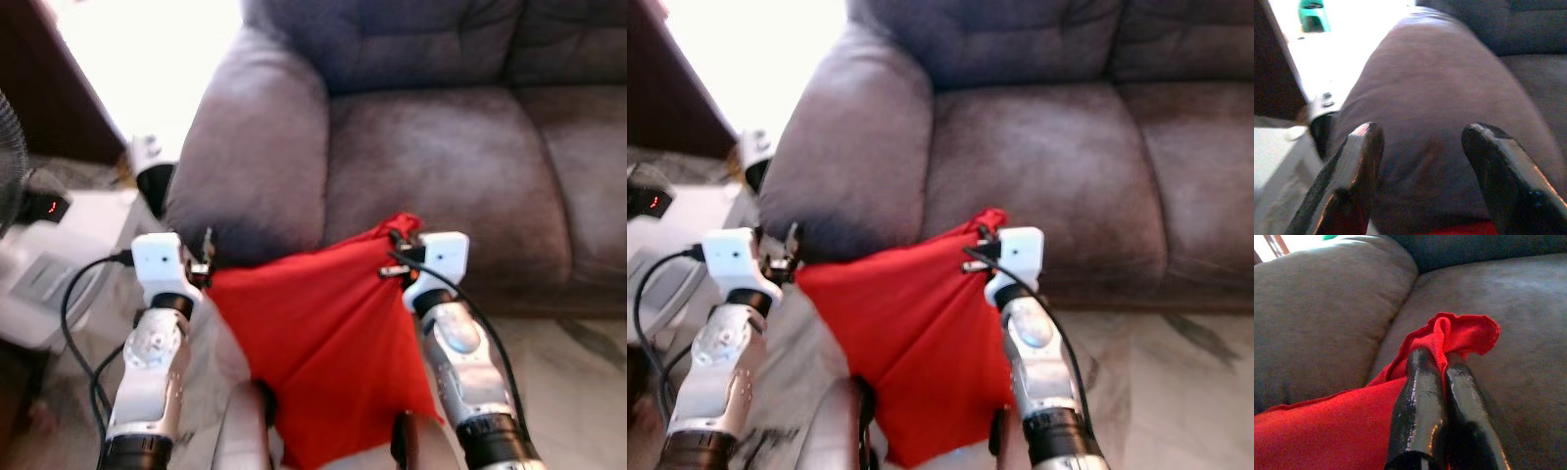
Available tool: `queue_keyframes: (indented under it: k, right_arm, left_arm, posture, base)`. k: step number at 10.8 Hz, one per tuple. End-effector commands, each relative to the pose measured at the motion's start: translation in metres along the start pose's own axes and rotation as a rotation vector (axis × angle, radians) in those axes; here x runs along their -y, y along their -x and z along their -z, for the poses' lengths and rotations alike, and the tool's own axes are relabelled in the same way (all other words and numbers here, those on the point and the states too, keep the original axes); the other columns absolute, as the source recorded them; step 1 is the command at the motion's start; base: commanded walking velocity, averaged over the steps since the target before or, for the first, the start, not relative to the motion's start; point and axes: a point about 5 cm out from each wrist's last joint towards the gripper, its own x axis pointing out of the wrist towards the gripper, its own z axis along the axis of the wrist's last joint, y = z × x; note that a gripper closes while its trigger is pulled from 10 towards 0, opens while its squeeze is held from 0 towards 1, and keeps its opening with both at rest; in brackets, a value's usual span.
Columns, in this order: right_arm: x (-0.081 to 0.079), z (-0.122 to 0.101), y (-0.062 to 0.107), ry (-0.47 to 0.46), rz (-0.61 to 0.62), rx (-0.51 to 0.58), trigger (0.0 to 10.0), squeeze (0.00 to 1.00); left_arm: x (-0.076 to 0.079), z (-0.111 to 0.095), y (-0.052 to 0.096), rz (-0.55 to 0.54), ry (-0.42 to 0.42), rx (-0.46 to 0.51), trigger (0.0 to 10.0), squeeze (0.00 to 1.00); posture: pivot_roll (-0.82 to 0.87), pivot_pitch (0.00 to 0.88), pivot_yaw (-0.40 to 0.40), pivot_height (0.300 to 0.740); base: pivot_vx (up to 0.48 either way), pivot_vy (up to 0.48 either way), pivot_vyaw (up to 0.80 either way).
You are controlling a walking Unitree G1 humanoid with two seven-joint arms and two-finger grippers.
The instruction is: Move the pillow to the sofa from floor
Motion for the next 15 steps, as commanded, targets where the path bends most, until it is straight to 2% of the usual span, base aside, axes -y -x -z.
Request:
queue_keyframes:
  k: [1, 15]
  right_arm:
    - [0.0021, -0.024, -0.0045, 0.001, 0.005, 0.114, 10.0, 0.0]
    - [-0.0003, -0.0278, -0.0065, -0.008, -0.011, 0.132, 10.0, 0.0]
  left_arm:
    - [-0.004, 0.006, 0.0043, -0.013, -0.003, -0.021, 10.0, 0.0]
    - [-0.0039, 0.0048, 0.0027, -0.02, 0.003, -0.013, 10.0, 0.0]
  posture:
    - [0.12, 0.165, 0.02, 0.634]
    - [0.12, 0.16, 0.015, 0.634]
  base:
    - [0.0, 0.0, 0.0]
    - [0.0, 0.0, 0.0]
